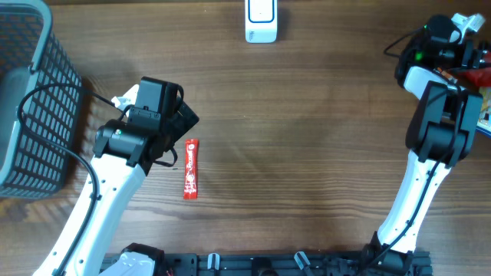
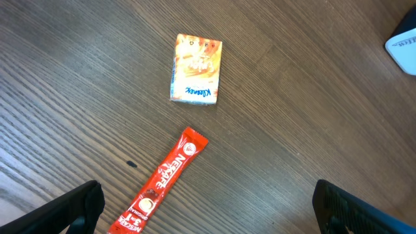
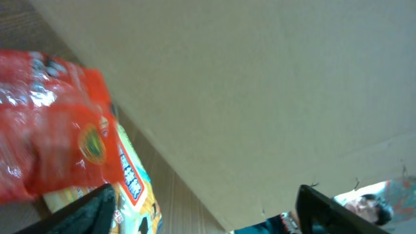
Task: Scan the item barcode
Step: 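Carry the red candy bag right and drop it at the table's right edge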
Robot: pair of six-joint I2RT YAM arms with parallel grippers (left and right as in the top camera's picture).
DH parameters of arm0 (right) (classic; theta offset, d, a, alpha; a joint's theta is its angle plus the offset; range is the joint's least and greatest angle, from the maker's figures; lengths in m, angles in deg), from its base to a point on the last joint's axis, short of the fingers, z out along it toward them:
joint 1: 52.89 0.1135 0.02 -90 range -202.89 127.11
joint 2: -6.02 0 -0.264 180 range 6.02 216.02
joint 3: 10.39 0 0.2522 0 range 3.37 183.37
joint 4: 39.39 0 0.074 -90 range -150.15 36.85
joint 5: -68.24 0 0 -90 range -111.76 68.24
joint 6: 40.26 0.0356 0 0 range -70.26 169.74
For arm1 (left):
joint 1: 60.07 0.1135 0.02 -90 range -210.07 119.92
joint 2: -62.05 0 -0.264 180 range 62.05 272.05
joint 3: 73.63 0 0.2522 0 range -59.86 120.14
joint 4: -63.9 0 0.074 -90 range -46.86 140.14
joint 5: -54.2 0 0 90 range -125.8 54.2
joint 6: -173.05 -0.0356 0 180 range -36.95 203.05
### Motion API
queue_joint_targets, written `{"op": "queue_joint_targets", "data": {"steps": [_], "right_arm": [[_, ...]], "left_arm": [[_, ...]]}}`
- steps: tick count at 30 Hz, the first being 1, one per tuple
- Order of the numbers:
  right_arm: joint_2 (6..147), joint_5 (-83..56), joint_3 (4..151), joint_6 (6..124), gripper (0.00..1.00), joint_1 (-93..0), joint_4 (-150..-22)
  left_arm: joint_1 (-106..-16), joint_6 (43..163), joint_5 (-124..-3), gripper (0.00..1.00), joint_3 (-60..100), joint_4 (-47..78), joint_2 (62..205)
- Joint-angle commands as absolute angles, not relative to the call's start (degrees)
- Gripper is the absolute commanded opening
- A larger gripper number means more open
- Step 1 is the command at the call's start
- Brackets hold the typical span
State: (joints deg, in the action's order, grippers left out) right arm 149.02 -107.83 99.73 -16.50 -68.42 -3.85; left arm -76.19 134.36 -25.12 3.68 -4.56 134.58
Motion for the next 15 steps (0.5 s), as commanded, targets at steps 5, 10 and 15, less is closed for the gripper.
{"op": "queue_joint_targets", "data": {"steps": [5,10,15], "right_arm": [[148.64,-108.81,99.35,-15.71,0.96,-67.85,-3.96],[148.62,-108.74,99.35,-16.21,0.97,-66.17,-3.96],[148.56,-108.59,99.35,-17.74,0.96,-63.72,-3.96]], "left_arm": [[-76.22,134.01,-24.16,1.00,4.17,-4.60,134.34],[-76.22,134.01,-24.14,1.00,4.17,-4.60,134.34],[-76.22,134.01,-24.16,1.00,4.17,-4.58,134.34]]}}
